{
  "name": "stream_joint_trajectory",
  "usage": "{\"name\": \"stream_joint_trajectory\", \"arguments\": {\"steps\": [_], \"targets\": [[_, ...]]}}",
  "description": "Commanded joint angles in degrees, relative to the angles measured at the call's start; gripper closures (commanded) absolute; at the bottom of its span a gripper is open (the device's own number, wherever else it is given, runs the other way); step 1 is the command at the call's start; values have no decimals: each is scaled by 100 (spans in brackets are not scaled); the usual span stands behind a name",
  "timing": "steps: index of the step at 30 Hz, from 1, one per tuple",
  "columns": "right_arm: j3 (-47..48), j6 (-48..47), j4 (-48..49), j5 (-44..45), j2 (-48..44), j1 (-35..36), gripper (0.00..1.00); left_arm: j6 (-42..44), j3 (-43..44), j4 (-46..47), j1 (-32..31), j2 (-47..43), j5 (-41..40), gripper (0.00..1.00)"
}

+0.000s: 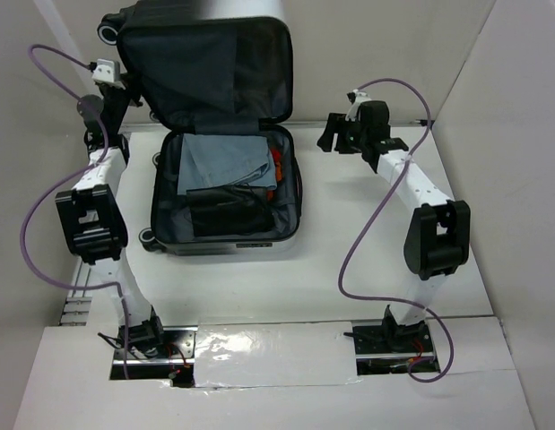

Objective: Pack the luggage

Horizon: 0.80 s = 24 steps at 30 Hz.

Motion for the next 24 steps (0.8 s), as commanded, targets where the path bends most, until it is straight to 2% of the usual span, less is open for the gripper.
{"name": "stream_joint_trajectory", "arguments": {"steps": [1,5,7,9,10,11,12,13,14,16,17,20,21,22,24], "targets": [[-128,235,118,311,-651,-38,26,185,-656,732,6,-979,766,100],[-400,367,-14,225,-932,-91,24,123,-1844,557,59,-1963,589,99],[-515,419,47,145,-1117,-91,24,62,-2554,329,59,-2674,641,78],[-690,472,47,57,-1179,-91,23,62,-2944,-364,59,-3184,773,46],[-691,473,47,4,-1284,-91,22,-25,-3111,-663,59,-3744,896,39],[-691,542,47,4,-1337,-91,22,-79,-3452,-979,59,-4054,975,39],[-691,621,47,4,-1337,-152,20,-79,-3847,-1513,59,-4709,1089,33],[-691,622,47,4,-1337,-152,20,-27,-3851,-1718,59,-4716,1090,33],[-595,692,-101,-196,-1337,-204,18,26,-4190,-1938,59,-5429,1090,32],[-305,745,-225,-513,-1259,-327,16,26,-4429,-2726,112,-6171,602,29],[-209,806,-225,-758,-1163,-380,16,26,-4596,-3010,112,-6880,502,27],[38,947,-225,-910,-1022,-381,16,202,-4711,-4012,164,-7816,361,23],[38,947,-225,-988,-1021,-433,16,272,-4712,-4293,165,-8080,482,23],[151,1017,-225,-1050,-943,-433,16,473,-4625,-4583,165,-8535,954,21],[205,1087,-225,-1051,-793,-433,16,536,-4396,-5506,165,-8872,1116,19]]}}
